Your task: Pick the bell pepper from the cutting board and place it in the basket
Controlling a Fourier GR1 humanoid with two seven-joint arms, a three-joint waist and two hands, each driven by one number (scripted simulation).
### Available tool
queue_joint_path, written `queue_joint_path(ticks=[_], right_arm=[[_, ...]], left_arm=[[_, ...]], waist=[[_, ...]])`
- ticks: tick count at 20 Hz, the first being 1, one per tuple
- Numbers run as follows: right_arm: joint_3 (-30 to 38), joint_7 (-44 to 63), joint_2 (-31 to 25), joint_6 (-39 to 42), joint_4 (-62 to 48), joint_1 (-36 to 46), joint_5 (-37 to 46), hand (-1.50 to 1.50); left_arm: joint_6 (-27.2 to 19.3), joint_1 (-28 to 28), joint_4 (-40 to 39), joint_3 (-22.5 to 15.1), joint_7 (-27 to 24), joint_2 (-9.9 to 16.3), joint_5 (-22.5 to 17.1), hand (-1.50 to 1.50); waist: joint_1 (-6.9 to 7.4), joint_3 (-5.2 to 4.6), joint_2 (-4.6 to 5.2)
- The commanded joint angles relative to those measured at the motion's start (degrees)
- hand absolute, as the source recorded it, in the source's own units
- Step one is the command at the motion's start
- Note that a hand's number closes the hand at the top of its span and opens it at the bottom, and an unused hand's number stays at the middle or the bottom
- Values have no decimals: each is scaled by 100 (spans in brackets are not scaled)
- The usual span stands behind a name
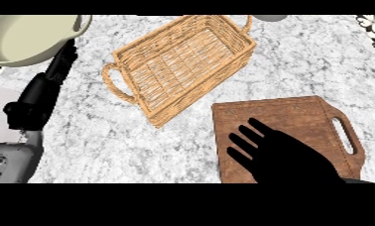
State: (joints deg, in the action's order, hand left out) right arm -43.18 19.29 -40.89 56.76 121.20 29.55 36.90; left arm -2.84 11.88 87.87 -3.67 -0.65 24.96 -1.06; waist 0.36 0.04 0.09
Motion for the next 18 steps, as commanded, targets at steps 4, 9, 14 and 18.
queue_joint_path(ticks=[4, 9, 14, 18], right_arm=[[-119, -1216, -548, -1109, -478, -511, 1197, -150], [-74, -1473, 2, -1068, -842, -502, 1584, -150], [-16, -1946, 34, -1589, -1001, -828, 2183, -150], [329, -2591, 56, -1760, -1733, -570, 2291, -150]], left_arm=[[51, -184, 262, 115, 6, -108, 217, 0], [493, -91, 165, 545, -83, 82, 9, 0], [266, -271, 272, 319, -45, -344, 387, 0], [737, -292, 216, 647, -114, -128, 63, 0]], waist=[[-13, 2, -5], [-11, -3, -8], [-23, -3, -12], [0, -4, -6]])
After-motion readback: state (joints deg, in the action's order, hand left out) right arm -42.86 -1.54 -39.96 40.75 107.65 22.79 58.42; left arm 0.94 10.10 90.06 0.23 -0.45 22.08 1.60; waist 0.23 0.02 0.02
